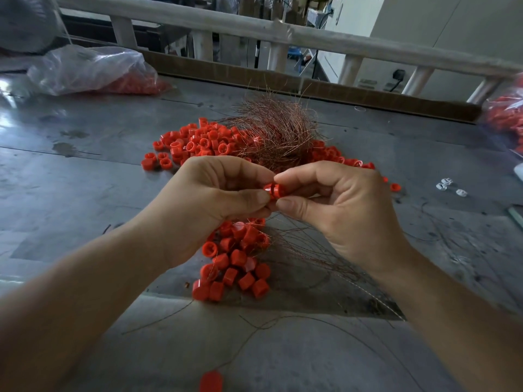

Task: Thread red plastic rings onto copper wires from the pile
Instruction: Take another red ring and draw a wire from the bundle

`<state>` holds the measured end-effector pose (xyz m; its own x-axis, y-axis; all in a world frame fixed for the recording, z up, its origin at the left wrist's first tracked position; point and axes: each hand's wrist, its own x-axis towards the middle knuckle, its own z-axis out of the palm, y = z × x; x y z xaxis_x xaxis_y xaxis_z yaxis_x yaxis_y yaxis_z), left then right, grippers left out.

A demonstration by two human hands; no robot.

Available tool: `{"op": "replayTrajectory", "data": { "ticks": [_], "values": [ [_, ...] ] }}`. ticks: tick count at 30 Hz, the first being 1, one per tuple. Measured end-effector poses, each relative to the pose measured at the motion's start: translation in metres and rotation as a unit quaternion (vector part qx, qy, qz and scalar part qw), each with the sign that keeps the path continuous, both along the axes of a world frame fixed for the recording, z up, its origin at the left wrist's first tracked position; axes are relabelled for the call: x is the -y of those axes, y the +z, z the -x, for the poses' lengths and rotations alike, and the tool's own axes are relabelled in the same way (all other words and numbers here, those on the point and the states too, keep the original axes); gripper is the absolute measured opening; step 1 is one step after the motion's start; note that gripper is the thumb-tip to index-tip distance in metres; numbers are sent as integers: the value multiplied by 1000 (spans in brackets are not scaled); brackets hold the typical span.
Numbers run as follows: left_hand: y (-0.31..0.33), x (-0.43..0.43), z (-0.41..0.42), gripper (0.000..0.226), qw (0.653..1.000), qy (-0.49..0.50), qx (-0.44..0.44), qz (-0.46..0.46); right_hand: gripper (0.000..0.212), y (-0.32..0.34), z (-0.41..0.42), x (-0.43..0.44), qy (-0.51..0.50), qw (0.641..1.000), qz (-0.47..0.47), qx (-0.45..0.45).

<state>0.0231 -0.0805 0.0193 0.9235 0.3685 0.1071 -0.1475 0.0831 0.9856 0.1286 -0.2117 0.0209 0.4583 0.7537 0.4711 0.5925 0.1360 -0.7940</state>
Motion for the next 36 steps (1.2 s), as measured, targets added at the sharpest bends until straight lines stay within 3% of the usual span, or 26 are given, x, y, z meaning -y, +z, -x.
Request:
{"op": "replayTrajectory", "data": {
  "ticks": [10, 27, 32, 36],
  "values": [
    [-4, 0, -1, 25, 999, -2, -1, -37, 32, 0, 1, 2, -33, 997, 1, 72],
    [-9, 4, 0, 25, 998, -35, 0, -49, 24, -4, -1, 6, -53, 984, -3, 169],
    [-7, 5, 1, 26, 999, -49, -1, 2, 21, -7, 3, 7, -70, 990, -23, 123],
    [-6, 5, 1, 26, 999, -51, -6, -5, 21, -6, 3, 6, -66, 986, -15, 152]
  ]
}}
